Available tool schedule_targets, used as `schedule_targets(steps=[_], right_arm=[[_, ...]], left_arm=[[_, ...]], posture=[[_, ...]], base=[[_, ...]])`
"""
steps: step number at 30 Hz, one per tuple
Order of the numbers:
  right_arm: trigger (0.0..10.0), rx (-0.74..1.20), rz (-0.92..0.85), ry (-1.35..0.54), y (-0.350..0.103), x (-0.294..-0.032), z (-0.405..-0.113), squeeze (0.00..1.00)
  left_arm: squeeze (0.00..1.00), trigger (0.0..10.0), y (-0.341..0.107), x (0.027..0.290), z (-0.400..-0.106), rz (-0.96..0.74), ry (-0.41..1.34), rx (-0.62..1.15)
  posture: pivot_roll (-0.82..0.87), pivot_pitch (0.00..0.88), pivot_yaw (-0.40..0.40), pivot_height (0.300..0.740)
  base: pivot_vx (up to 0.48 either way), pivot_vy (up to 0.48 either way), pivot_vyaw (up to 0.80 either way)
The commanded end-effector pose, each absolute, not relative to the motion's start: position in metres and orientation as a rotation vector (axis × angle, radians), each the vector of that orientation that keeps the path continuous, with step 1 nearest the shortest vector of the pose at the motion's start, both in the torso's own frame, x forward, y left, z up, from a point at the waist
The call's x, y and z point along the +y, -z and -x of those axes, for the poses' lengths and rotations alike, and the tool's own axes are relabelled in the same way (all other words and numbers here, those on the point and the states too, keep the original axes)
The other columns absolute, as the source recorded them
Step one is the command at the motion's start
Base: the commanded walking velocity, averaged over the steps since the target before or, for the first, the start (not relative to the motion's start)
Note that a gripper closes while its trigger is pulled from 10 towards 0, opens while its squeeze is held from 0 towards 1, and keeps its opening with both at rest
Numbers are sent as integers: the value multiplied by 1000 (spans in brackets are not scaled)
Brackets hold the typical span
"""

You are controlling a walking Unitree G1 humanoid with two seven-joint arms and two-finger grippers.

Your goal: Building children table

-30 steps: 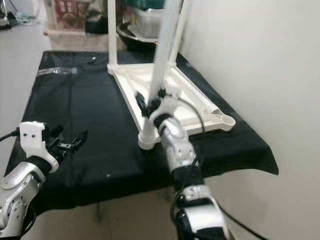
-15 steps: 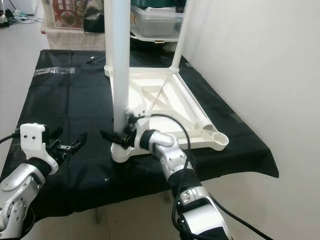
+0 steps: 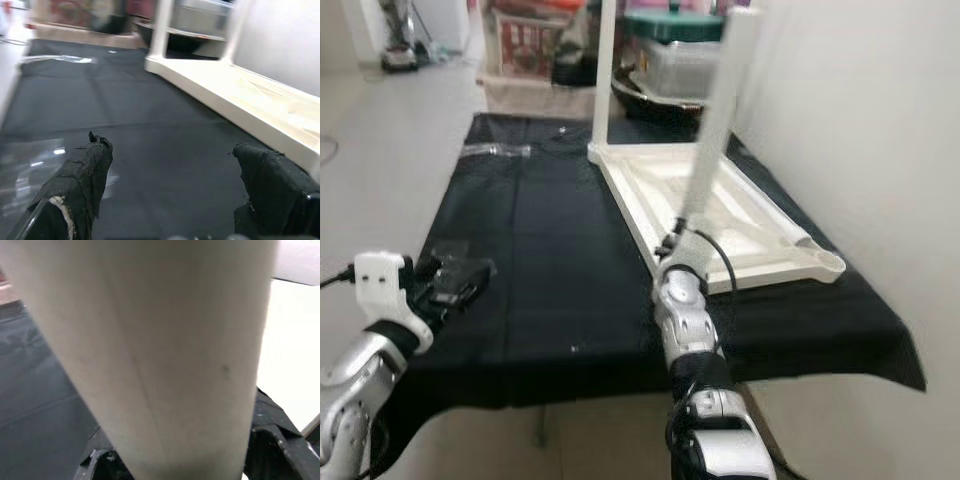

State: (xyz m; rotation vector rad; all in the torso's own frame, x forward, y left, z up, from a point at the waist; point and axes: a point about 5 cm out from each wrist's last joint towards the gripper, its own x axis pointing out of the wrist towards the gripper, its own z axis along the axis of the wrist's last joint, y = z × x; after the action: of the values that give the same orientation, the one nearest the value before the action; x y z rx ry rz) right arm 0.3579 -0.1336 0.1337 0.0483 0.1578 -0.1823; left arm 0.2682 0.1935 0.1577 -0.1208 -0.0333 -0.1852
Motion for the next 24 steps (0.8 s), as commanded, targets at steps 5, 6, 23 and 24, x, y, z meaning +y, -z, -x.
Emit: schedule_targets(steps=[5,6,23,24], right_arm=[[10000,54,-125,-208,-152,-96,-364,341],[10000,54,-125,-208,-152,-96,-364,341],[0,60,-33,-1082,-166,-50,-359,0],[0,60,-33,-1082,-166,-50,-359,0]], left_arm=[[0,10000,-157,191,-269,116,198,-27],[0,10000,-157,191,-269,116,198,-27],[0,10000,-158,191,-273,118,198,-34],[0,10000,-158,191,-273,118,198,-34]], posture=[[127,0,-130,740],[127,0,-130,740],[149,0,-153,740],[149,0,-153,740]], base=[[0,0,0],[0,0,0],[0,0,0],[0,0,0]])
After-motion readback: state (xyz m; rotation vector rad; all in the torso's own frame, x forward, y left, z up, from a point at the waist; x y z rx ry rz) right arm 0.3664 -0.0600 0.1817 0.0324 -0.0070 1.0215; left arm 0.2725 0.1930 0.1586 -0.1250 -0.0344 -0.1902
